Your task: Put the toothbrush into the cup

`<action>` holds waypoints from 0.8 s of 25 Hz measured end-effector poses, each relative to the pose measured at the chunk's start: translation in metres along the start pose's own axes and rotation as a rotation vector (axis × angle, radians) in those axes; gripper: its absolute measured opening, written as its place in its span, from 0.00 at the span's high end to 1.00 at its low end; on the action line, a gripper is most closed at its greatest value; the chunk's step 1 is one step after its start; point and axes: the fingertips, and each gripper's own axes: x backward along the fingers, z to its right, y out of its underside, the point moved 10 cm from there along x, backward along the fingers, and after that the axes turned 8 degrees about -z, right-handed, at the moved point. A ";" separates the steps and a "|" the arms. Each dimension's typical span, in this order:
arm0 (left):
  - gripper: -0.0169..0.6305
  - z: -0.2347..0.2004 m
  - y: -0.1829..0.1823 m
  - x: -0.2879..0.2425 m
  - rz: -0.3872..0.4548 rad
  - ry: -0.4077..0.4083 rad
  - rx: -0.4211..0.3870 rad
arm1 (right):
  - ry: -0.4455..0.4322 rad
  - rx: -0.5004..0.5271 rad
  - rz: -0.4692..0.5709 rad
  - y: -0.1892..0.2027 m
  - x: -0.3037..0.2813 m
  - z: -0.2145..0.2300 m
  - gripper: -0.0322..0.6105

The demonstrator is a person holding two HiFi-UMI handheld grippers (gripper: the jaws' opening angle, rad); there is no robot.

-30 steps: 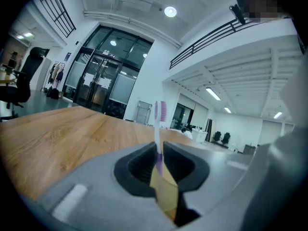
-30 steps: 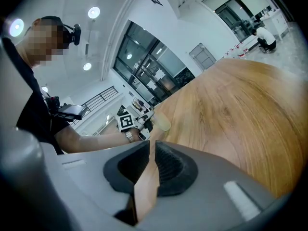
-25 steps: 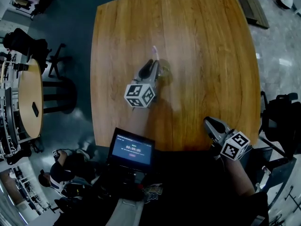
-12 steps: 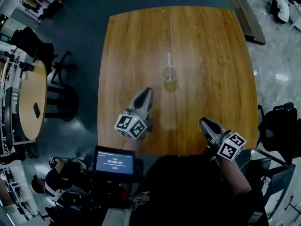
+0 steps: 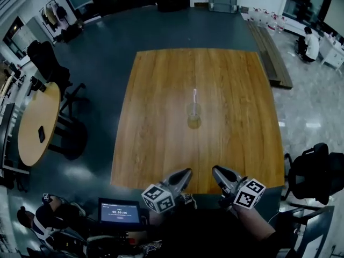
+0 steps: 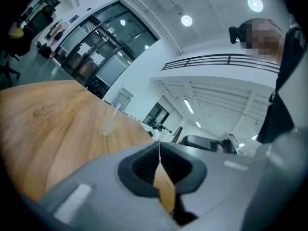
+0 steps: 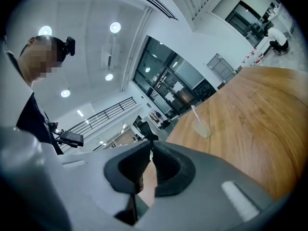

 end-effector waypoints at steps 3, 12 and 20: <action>0.97 0.033 0.019 0.009 0.018 0.025 0.012 | -0.038 0.019 -0.009 0.013 0.016 -0.020 0.91; 0.97 0.141 0.068 0.027 0.100 -0.047 -0.044 | -0.085 0.075 0.004 0.061 0.123 -0.066 0.94; 0.97 0.190 0.113 0.060 0.027 -0.026 -0.045 | -0.106 0.067 0.024 0.098 0.159 -0.094 0.94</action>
